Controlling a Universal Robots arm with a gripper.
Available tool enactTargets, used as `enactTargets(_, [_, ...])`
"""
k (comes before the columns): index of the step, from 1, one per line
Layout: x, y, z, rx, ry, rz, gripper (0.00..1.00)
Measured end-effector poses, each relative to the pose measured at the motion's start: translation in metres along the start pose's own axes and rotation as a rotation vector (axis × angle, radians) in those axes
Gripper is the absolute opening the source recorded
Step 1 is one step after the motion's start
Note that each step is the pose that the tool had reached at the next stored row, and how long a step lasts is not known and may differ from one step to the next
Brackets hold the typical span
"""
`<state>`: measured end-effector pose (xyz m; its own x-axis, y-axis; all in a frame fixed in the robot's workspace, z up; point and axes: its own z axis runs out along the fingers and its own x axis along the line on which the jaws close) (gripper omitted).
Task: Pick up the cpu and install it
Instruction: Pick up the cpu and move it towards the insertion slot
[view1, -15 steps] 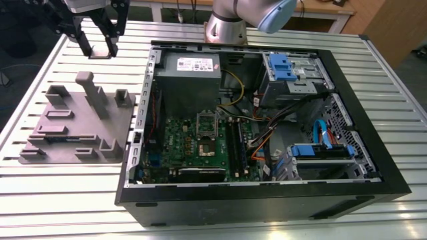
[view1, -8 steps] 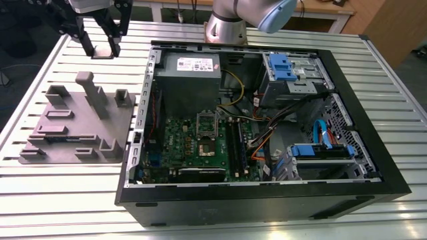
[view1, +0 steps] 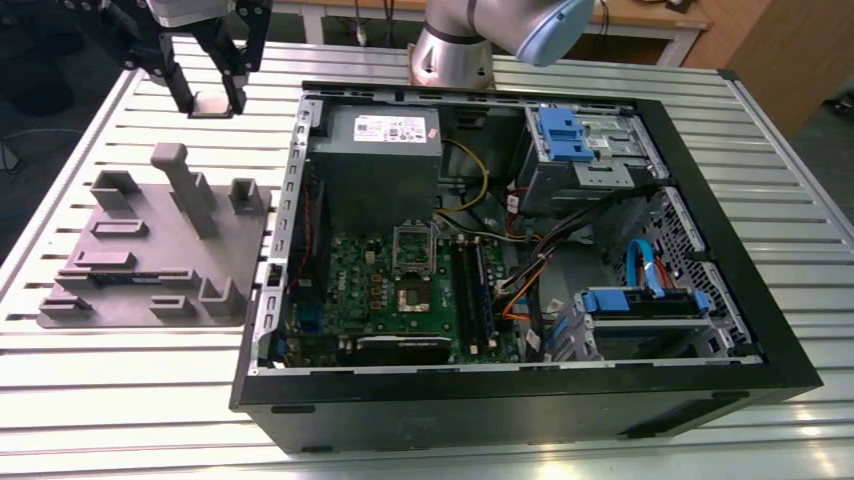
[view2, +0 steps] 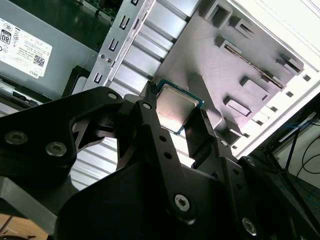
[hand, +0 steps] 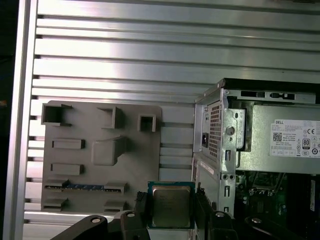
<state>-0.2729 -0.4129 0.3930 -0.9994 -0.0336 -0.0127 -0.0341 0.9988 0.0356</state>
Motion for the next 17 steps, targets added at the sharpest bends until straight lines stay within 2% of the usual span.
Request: enactTargets(17, [-0.0100, -0.0003, 0.0001, 0.0000, 0.0001, 0.000, 0.47])
